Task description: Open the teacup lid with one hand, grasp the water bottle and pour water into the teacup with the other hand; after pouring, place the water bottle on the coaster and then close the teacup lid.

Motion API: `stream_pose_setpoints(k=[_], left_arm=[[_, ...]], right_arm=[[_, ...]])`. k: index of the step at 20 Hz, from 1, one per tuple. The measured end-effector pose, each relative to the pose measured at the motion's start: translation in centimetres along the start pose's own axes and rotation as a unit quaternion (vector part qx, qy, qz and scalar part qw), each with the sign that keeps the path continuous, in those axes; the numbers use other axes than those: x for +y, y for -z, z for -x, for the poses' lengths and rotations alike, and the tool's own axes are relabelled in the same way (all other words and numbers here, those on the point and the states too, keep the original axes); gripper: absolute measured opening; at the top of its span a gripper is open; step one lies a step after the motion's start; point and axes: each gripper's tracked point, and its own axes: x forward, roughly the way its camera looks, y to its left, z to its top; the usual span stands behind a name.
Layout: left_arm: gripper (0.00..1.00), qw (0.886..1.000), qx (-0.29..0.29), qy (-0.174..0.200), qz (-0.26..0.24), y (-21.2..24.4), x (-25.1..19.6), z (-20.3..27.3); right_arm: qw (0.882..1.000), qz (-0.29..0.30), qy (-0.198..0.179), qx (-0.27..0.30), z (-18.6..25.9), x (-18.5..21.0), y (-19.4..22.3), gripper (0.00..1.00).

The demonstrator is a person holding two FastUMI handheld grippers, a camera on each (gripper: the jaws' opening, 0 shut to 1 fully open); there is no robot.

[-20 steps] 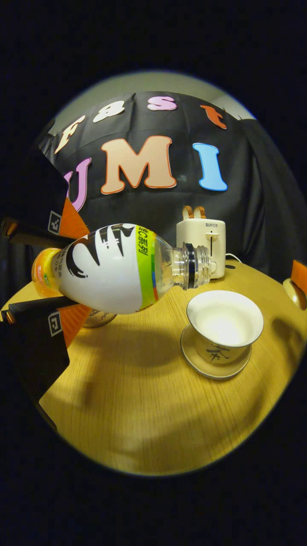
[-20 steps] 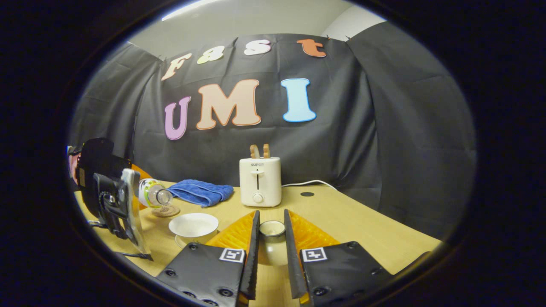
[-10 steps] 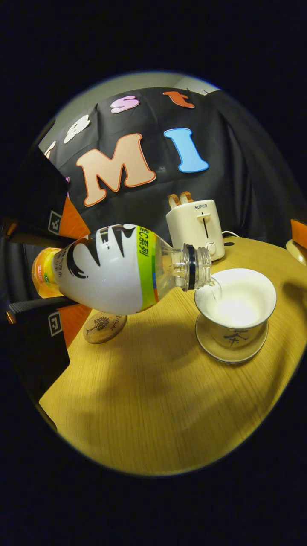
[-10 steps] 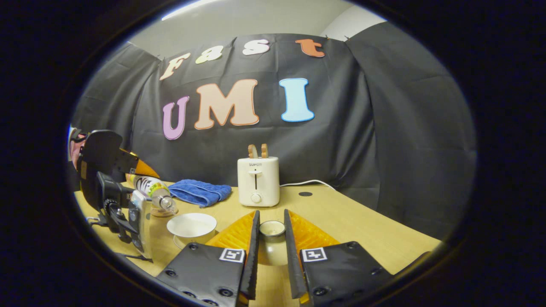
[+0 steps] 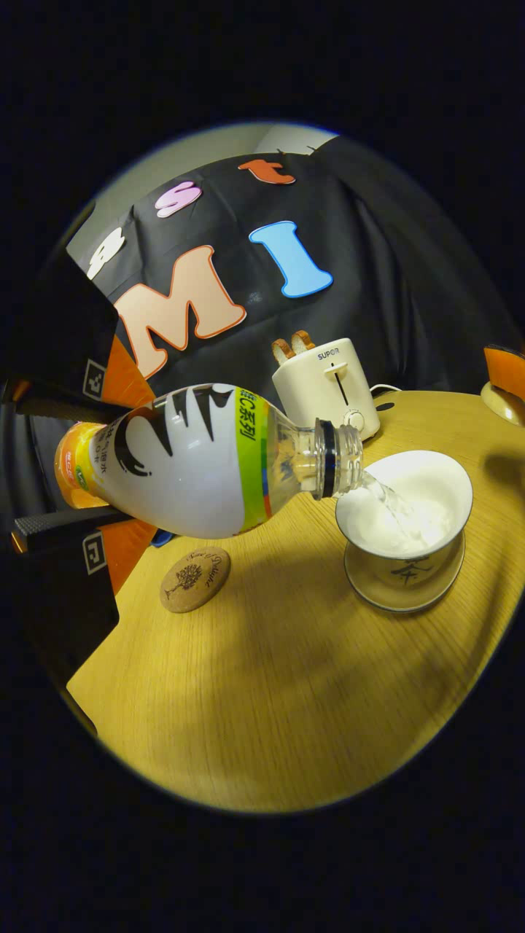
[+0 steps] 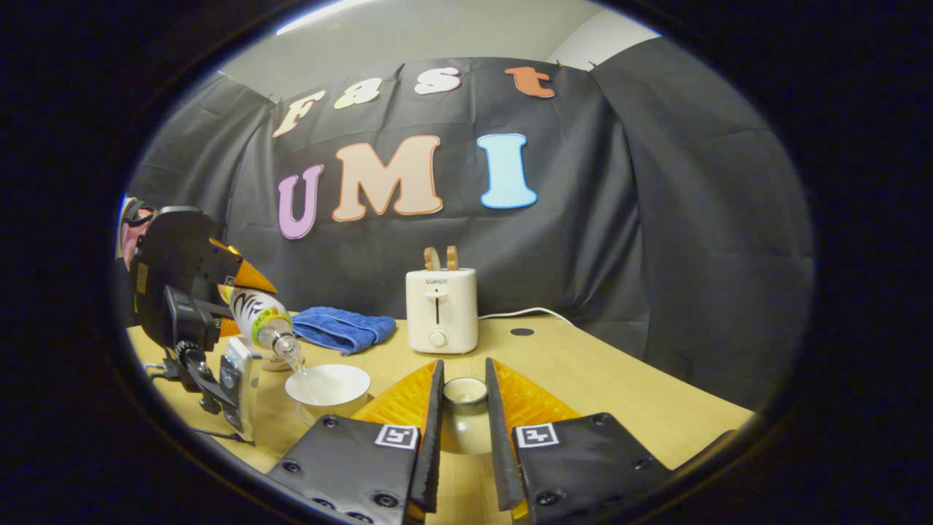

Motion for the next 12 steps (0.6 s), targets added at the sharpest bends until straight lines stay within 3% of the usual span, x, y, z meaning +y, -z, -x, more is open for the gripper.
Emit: stream_pose_setpoints(k=[6,12], left_arm=[[0.50,0.999,0.008,-0.013,-0.047,0.1,1.4,0.1],[0.50,0.998,0.010,-0.013,-0.063,-0.3,1.6,0.0]], right_arm=[[1.000,0.000,0.000,0.000,0.0,0.0,0.1,0.34],[1.000,0.000,-0.001,0.000,0.0,0.0,0.1,0.34]])
